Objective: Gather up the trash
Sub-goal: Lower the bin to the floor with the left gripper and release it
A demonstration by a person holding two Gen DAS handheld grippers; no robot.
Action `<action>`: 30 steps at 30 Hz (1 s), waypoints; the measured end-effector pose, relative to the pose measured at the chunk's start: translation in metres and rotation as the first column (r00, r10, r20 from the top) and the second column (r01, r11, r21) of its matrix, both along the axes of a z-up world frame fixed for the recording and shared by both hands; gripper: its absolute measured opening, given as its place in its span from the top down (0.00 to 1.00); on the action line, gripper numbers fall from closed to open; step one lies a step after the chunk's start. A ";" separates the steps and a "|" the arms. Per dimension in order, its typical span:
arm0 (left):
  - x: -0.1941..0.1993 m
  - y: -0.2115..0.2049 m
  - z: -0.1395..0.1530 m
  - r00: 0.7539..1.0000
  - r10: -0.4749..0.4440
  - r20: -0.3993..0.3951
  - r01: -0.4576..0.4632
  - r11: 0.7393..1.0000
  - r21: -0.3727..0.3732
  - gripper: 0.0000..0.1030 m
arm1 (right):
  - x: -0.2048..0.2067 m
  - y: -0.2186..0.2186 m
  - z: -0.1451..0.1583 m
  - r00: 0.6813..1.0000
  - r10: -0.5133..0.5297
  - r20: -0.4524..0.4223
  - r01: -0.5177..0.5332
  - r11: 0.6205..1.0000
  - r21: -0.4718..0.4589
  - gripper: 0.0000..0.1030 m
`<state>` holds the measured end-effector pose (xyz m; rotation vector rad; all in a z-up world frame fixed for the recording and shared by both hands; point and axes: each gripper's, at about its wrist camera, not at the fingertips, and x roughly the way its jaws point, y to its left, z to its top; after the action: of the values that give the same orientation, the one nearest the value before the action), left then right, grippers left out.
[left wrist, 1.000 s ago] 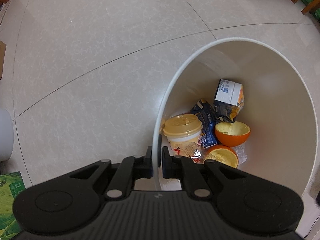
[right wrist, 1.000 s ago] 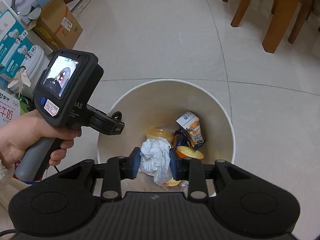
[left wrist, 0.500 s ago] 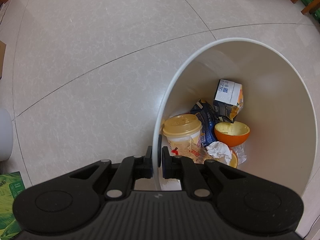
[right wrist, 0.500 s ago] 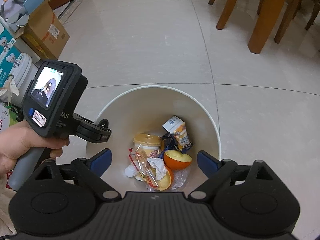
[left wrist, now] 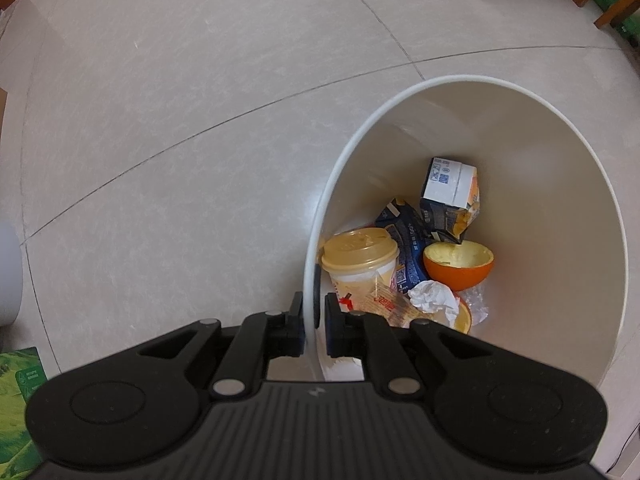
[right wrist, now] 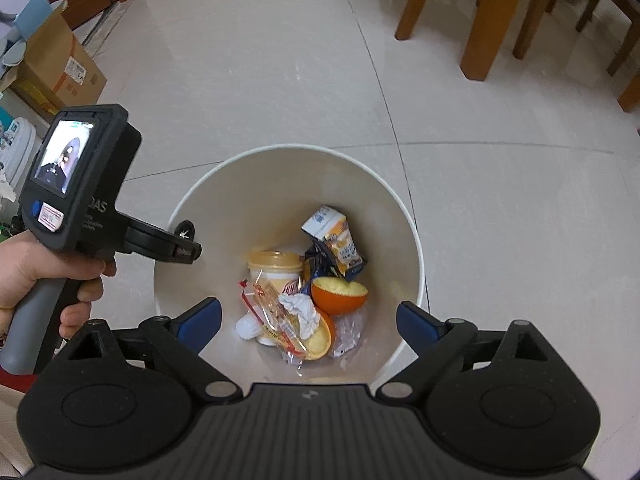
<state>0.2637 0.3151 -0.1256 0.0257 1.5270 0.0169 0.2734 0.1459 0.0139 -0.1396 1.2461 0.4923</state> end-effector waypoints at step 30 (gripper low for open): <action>-0.068 -0.011 0.081 0.983 -0.076 0.166 0.081 0.996 -0.023 0.17 | -0.056 -0.007 -0.033 0.965 -0.257 -0.043 0.248 0.957 -0.152 0.00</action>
<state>0.1959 0.3042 -0.0449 0.0596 1.3597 -0.0647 0.2172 0.1388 -0.0187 -0.0863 1.3390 0.1852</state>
